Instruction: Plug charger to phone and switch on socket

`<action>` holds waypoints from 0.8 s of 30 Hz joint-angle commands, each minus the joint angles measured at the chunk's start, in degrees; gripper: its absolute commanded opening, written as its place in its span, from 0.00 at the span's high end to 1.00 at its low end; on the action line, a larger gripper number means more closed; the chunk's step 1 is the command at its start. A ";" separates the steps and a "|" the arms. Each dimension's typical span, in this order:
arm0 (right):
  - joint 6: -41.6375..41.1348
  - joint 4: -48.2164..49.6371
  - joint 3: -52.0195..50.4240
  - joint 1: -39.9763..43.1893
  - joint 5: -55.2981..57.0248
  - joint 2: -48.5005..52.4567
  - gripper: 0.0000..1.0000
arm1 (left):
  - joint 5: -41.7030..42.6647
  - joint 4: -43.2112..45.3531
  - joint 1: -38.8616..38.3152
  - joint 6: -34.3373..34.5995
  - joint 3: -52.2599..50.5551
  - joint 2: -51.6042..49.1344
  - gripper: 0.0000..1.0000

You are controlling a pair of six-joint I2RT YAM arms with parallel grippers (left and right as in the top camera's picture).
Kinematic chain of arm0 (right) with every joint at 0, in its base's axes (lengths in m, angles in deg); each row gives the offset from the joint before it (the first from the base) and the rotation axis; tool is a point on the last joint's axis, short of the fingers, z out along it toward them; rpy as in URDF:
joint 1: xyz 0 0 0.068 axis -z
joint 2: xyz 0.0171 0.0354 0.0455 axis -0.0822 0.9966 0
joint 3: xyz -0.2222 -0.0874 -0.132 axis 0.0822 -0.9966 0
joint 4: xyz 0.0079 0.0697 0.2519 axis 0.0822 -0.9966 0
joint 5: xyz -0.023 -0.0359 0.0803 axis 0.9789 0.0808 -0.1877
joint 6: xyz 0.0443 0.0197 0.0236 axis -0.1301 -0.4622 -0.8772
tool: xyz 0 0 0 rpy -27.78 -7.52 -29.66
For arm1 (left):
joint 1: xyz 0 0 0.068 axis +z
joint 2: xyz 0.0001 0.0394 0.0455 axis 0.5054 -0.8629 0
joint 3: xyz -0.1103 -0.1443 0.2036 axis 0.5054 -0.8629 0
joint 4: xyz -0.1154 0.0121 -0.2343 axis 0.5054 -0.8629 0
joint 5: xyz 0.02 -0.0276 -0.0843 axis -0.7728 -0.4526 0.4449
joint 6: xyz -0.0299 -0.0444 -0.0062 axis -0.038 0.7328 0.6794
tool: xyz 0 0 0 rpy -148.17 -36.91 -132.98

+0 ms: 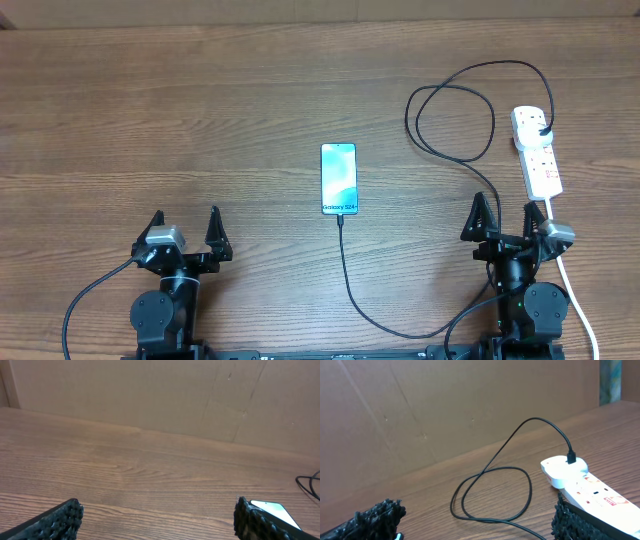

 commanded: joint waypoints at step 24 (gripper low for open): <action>15.26 -0.07 -0.68 0.24 -2.43 -0.59 0.00 | -0.42 -0.20 -0.37 -1.27 -0.24 0.48 0.01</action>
